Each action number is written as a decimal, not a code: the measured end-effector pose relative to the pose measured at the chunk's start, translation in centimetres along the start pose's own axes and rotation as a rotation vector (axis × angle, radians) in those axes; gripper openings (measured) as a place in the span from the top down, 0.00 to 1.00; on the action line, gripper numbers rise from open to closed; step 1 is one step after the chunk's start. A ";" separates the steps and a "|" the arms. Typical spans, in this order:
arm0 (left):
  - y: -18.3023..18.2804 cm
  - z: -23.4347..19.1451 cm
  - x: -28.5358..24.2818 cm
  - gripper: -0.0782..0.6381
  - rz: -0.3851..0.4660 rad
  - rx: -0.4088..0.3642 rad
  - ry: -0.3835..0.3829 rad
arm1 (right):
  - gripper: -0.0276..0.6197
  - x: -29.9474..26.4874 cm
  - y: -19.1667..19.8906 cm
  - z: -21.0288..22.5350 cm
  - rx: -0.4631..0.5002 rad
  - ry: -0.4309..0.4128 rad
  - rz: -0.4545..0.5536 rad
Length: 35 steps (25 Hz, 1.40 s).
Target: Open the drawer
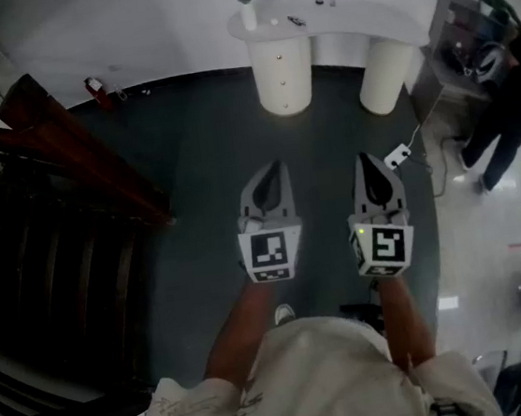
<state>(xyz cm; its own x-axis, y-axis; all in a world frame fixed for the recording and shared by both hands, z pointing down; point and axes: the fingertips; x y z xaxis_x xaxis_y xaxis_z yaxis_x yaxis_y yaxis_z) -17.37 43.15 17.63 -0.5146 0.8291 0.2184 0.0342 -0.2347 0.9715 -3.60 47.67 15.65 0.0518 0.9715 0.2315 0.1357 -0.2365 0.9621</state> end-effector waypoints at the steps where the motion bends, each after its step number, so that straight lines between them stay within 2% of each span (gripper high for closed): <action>1: 0.1 -0.4 0.1 0.89 -0.001 -0.001 0.000 | 0.95 -0.2 0.1 -0.5 0.000 -0.004 0.002; 10: 0.1 -2.4 0.1 0.89 0.014 0.014 0.022 | 0.95 -1.1 -0.1 -2.5 0.011 0.011 0.009; 17: 0.7 -4.7 0.4 0.89 0.005 0.015 0.060 | 0.95 -1.9 0.3 -3.9 -0.010 0.070 0.004; 21: 1.4 -6.3 -0.1 0.89 -0.003 0.019 0.068 | 0.95 -3.0 1.0 -5.2 0.017 0.071 -0.007; 28: 3.4 -6.6 -4.2 0.89 -0.019 0.012 0.058 | 0.95 -6.8 3.1 -3.6 -0.018 0.062 -0.011; 35: 5.8 -7.1 -12.3 0.89 -0.036 0.001 0.012 | 0.95 -14.1 5.9 0.3 -0.027 0.026 -0.002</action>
<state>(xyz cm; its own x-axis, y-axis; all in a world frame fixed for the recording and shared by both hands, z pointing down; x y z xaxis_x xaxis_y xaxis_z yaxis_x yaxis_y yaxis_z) -16.89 28.00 19.88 -0.5255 0.8310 0.1824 0.0166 -0.2044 0.9788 -3.26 32.57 18.00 0.0255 0.9723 0.2325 0.1090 -0.2339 0.9661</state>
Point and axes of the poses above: the fingertips, and each gripper's own axes: x backward along the fingers, z to its right, y out of its underside, and after that the axes turned 7 degrees about z, right-handed
